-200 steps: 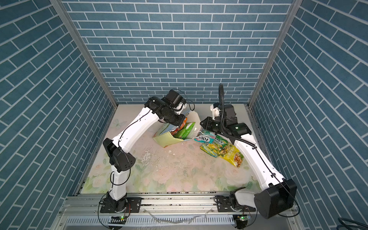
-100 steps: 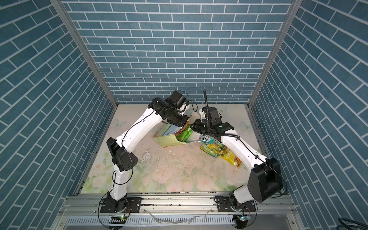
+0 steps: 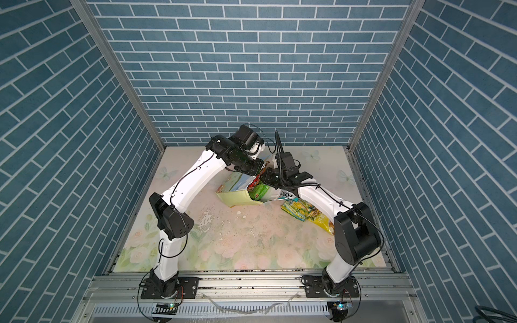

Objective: Take the snacks out of the paper bag
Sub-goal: Pick up the snack from the paper bag.

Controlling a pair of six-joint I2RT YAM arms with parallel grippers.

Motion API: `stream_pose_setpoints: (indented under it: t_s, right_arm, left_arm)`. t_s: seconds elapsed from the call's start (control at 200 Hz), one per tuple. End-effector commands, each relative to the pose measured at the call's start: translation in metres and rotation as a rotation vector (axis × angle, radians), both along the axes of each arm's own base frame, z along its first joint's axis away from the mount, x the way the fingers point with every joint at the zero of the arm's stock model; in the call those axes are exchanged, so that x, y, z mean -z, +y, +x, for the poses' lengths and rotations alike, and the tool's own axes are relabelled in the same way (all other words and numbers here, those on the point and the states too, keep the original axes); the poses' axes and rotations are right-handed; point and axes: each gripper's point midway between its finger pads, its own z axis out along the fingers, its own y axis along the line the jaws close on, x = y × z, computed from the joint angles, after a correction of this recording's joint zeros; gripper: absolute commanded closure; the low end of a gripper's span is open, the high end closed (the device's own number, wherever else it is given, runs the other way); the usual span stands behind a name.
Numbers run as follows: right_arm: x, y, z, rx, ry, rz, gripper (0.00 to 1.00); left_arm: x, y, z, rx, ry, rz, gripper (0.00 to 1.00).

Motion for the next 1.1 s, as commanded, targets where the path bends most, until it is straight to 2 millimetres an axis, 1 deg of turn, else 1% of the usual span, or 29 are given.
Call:
stream_pose_setpoints:
  t_s: [0.0, 0.33, 0.49, 0.7, 0.74, 0.895, 0.985, 1.0, 1.06, 1.095]
  right_arm:
    - [-0.002, 0.012, 0.008, 0.017, 0.001, 0.027, 0.73]
    - [0.007, 0.027, 0.015, 0.008, 0.003, 0.009, 0.7]
    - [0.01, 0.031, 0.019, 0.006, 0.011, 0.005, 0.69]
    - [0.027, 0.038, 0.022, -0.004, 0.054, -0.019, 0.7]
    - [0.03, 0.038, 0.023, -0.002, 0.059, -0.022, 0.71]
    - [0.028, 0.038, 0.025, 0.002, 0.051, -0.03, 0.79]
    - [0.028, 0.037, 0.025, 0.006, 0.051, -0.034, 0.86]
    - [0.028, 0.037, 0.025, 0.006, 0.05, -0.034, 0.91]
    - [0.026, 0.037, 0.025, 0.008, 0.046, -0.032, 1.0]
    - [0.024, 0.036, 0.026, 0.011, 0.039, -0.03, 1.0]
  left_arm:
    - [-0.004, -0.001, 0.003, 0.001, 0.013, -0.032, 0.97]
    - [-0.006, 0.005, 0.007, 0.006, 0.015, -0.044, 0.97]
    - [-0.008, 0.008, 0.009, 0.006, 0.011, -0.048, 0.97]
    - [-0.01, 0.011, 0.012, 0.002, 0.009, -0.056, 0.97]
    - [-0.01, 0.012, 0.012, 0.001, 0.009, -0.056, 0.97]
    - [-0.011, 0.015, 0.013, -0.003, 0.009, -0.057, 0.98]
    - [-0.01, 0.017, 0.014, -0.005, 0.01, -0.058, 0.97]
    - [-0.011, 0.017, 0.015, -0.006, 0.009, -0.059, 0.97]
    - [-0.01, 0.019, 0.015, -0.009, 0.011, -0.059, 0.97]
    - [-0.01, 0.02, 0.016, -0.012, 0.014, -0.059, 0.98]
